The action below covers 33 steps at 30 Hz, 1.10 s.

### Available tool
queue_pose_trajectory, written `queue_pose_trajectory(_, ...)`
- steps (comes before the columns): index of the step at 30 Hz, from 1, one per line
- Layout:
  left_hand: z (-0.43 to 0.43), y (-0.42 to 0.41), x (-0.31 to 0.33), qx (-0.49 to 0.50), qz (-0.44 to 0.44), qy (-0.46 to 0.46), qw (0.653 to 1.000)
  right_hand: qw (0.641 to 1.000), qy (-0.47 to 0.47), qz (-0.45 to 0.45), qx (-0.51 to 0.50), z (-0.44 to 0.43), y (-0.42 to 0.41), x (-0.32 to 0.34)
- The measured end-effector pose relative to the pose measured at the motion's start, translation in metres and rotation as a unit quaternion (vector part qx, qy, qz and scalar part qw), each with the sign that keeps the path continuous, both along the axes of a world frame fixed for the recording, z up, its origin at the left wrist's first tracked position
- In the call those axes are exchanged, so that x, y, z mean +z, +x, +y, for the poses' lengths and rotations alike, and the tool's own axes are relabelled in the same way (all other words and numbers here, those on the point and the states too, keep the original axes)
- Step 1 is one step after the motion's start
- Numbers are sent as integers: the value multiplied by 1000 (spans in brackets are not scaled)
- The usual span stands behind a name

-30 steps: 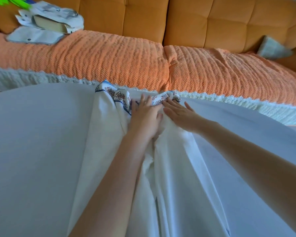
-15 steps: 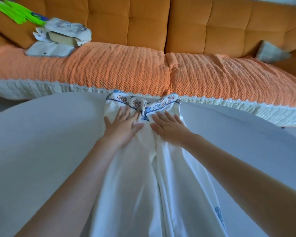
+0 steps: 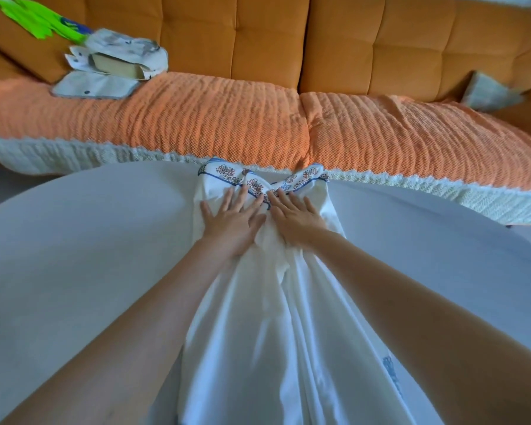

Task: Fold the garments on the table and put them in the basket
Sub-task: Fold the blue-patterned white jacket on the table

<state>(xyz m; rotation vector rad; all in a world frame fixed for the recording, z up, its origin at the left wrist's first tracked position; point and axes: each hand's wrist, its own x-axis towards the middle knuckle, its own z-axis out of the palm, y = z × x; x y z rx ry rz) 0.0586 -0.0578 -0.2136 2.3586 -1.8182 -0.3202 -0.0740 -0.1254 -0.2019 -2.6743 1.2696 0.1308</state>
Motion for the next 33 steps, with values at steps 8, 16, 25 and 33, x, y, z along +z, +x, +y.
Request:
queue_pose_trajectory(8, 104, -15, 63, -65, 18, -2, 998, 994, 38, -91, 56, 64, -87, 44)
queue_pose_trajectory(16, 260, -86, 18, -185, -67, 31, 980, 990, 52, -2, 129, 208, -175, 30)
queue_pose_trajectory(25, 282, -106, 14, -178, 27, 39, 983, 988, 73, 14, 136, 240, -186, 15)
queue_pose_trajectory(33, 320, -126, 5, -196, -1, -142, 970, 984, 5, -148, 103, 274, -236, 22)
